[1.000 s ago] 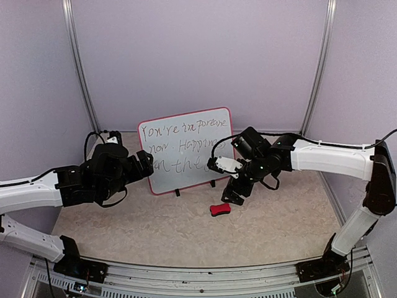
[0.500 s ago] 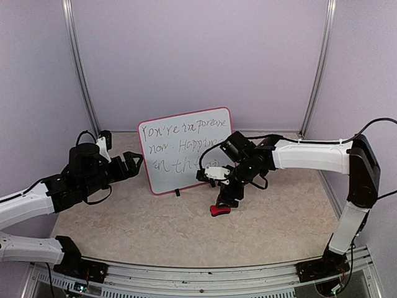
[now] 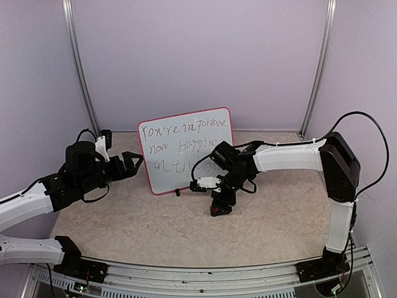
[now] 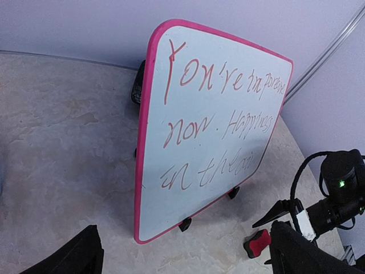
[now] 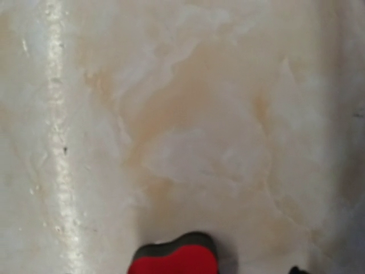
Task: Erase the whiteboard
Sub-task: Pick up the whiteboard eraser from the center of the board.
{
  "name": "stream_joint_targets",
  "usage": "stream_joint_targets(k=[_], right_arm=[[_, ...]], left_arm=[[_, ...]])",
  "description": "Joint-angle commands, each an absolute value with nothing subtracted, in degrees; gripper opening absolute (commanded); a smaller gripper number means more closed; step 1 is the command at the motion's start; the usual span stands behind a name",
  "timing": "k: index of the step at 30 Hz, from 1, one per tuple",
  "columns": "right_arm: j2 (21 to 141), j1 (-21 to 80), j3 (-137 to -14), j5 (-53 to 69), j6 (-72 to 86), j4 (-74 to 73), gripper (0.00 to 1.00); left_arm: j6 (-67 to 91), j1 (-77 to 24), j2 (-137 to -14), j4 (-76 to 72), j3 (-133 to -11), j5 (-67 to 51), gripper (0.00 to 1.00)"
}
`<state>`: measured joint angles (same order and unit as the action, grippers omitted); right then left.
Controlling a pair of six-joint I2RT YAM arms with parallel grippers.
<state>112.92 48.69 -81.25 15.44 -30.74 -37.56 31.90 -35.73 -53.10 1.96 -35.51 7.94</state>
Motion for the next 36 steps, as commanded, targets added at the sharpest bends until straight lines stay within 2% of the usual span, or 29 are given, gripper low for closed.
stream_joint_targets(k=[1, 9, 16, 23, 36], right_arm=[[112.25, 48.09, -80.35, 15.53, -31.64, -38.35, 0.80], [112.08, 46.56, -78.53, 13.24, -31.29, -37.87, 0.78], [113.49, 45.92, -78.87, 12.33, -31.03, -37.90, 0.69], [113.39, 45.97, -78.86, 14.93, -31.11, -38.50, 0.65], [115.13, 45.95, -79.18, 15.15, -30.76, -39.19, 0.64]], left_arm=[[31.92, -35.00, -52.09, 2.02, -35.71, 6.07, 0.99], [32.64, -34.75, -53.84, 1.33, -36.30, 4.99, 0.99], [32.92, -34.63, -54.05, 1.04, -36.01, 4.62, 0.99], [33.20, -34.27, -54.29, 0.53, -35.51, 4.32, 0.99], [34.37, -33.04, -54.59, -0.50, -34.73, 2.63, 0.99]])
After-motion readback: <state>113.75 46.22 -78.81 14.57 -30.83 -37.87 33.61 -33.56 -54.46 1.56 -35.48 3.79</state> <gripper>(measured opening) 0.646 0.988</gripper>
